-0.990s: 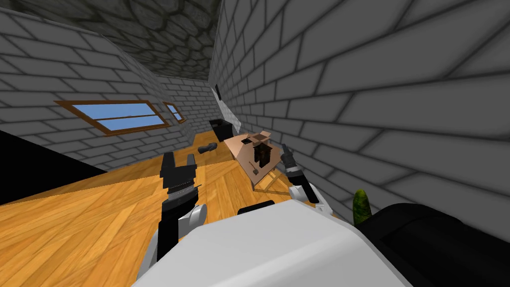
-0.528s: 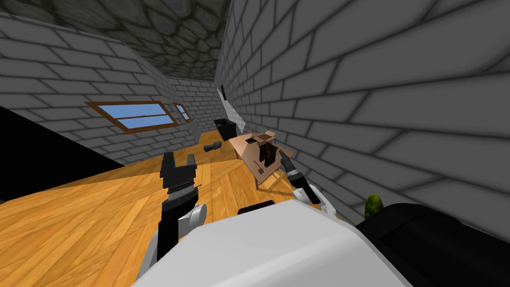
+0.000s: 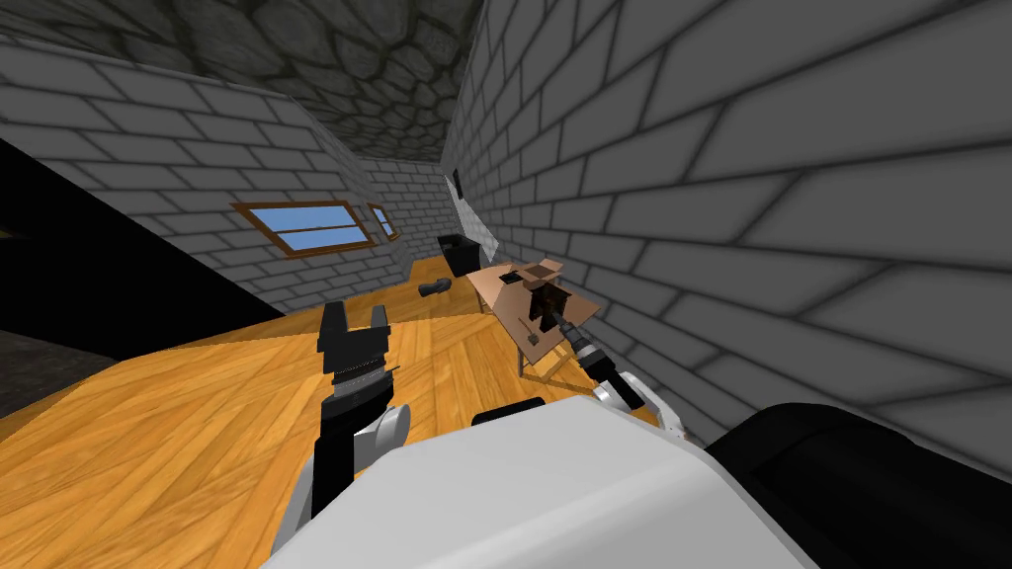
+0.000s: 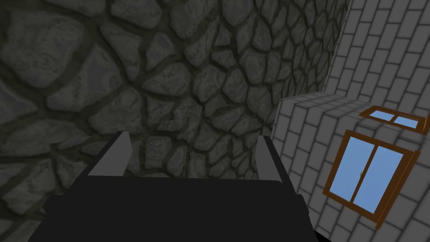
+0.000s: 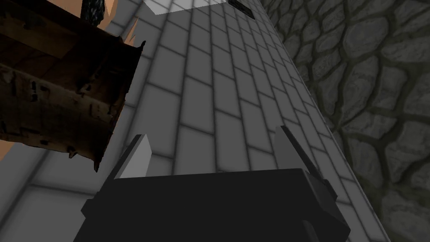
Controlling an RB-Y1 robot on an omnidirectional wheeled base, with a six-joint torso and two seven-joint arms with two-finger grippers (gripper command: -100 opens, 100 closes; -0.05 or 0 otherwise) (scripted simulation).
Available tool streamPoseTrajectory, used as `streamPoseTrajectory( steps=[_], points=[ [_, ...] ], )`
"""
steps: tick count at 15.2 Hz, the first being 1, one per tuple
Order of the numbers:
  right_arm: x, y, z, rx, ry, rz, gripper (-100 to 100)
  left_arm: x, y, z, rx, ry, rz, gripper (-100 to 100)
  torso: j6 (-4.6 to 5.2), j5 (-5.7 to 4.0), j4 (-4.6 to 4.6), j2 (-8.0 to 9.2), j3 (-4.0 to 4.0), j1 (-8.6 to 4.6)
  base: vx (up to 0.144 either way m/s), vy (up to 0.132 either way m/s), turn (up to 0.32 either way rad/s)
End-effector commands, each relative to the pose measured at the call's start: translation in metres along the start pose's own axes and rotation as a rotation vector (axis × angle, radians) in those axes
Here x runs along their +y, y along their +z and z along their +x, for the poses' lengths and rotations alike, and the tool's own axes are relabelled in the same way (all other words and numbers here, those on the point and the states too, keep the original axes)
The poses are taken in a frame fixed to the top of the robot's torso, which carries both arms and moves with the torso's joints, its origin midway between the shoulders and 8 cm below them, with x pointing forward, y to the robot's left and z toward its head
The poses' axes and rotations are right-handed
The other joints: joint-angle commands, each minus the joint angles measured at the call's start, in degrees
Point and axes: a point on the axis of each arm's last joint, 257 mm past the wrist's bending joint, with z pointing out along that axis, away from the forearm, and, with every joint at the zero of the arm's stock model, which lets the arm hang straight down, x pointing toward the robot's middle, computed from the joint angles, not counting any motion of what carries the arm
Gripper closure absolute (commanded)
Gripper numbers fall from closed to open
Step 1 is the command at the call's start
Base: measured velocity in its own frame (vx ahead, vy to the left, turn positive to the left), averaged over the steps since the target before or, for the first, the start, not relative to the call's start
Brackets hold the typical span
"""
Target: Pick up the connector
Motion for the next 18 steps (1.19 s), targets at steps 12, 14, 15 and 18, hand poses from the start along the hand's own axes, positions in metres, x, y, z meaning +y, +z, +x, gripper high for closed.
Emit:
streamPoseTrajectory(
  steps=[12,14,15,18],
  points=[
    [-0.151,-0.085,0.022,0.257,-0.263,0.319,-100,0.0,0.0,0.0,0.0,0.0,0.0,0,-0.01,-0.01,-0.04,-0.18,-0.1,-0.07,0.078,0.119,0.156],
    [-0.174,-0.104,0.021,0.298,-0.304,0.37,-100,0.0,0.0,0.0,0.0,0.0,0.0,0,0.0,-0.02,-0.06,-0.24,-0.14,-0.14,0.109,0.094,0.177],
    [-0.191,-0.121,0.019,0.337,-0.344,0.41,-100,0.0,0.0,0.0,0.0,0.0,0.0,0,0.0,-0.03,-0.05,-0.23,-0.14,-0.16,0.112,0.089,0.151],
    [-0.232,-0.165,0.012,0.42,-0.423,0.511,-100,0.0,0.0,0.0,0.0,0.0,0.0,0,-0.01,-0.01,-0.1,-0.46,-0.26,-0.06,0.182,0.115,0.212]
  ],
)
